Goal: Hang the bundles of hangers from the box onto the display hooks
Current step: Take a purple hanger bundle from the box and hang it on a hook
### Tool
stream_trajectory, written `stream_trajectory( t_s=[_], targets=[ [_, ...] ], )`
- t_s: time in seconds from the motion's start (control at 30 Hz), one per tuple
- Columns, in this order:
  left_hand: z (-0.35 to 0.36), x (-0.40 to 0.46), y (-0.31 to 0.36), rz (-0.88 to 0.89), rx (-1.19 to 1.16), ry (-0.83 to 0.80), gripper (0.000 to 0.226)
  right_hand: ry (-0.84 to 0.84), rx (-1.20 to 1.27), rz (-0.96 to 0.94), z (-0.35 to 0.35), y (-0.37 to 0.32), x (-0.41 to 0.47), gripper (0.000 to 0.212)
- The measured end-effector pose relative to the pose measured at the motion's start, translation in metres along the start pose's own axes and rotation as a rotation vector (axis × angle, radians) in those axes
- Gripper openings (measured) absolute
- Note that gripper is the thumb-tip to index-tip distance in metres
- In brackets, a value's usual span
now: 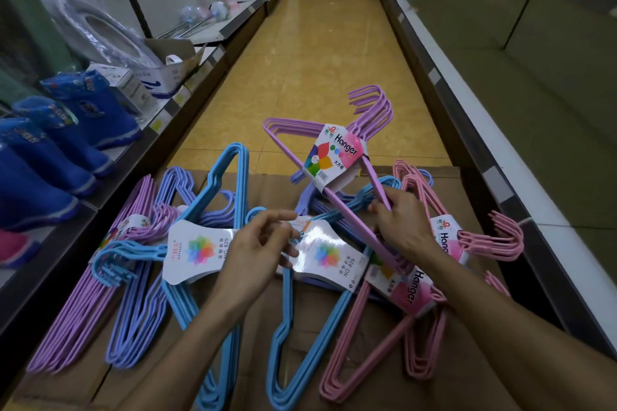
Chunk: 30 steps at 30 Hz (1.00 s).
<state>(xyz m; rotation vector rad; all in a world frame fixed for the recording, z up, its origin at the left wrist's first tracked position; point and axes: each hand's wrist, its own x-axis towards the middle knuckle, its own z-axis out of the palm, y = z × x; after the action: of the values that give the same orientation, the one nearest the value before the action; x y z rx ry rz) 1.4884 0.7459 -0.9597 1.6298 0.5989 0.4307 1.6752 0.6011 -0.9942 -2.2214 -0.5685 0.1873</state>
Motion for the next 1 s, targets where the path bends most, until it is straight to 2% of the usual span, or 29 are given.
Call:
stream_trajectory(
  t_s=[0.23,0.37,0.4,0.5,0.63,0.87,1.0],
  targets=[
    [-0.009,0.042,0.026,-0.127,-0.318,0.189,0.017,-0.082,0.421,-0.030,-0.024,-0.004,-0.023,0.017],
    [-0.016,0.059,0.032,-0.194,-0.485,0.222,0.042,-0.161,0.558,-0.083,-0.025,-0.014,-0.029,0.017],
    [-0.018,0.062,0.035,-0.207,-0.528,0.214,0.044,-0.173,0.569,-0.099,-0.024,-0.016,-0.030,0.016],
    [-0.026,0.064,0.051,-0.177,-0.759,0.177,0.023,-0.222,0.568,-0.146,-0.020,-0.020,-0.033,0.015],
    [-0.038,0.057,0.067,-0.099,-1.034,0.282,0.026,-0.269,0.558,-0.199,-0.012,-0.028,-0.035,0.014],
    [-0.059,0.046,0.065,-0.043,-1.010,0.416,0.030,-0.312,0.552,-0.266,0.005,-0.039,-0.038,0.017],
    [-0.076,0.037,0.056,-0.052,-1.049,0.432,0.036,-0.275,0.453,-0.347,0.017,-0.048,-0.042,0.022]
  ],
)
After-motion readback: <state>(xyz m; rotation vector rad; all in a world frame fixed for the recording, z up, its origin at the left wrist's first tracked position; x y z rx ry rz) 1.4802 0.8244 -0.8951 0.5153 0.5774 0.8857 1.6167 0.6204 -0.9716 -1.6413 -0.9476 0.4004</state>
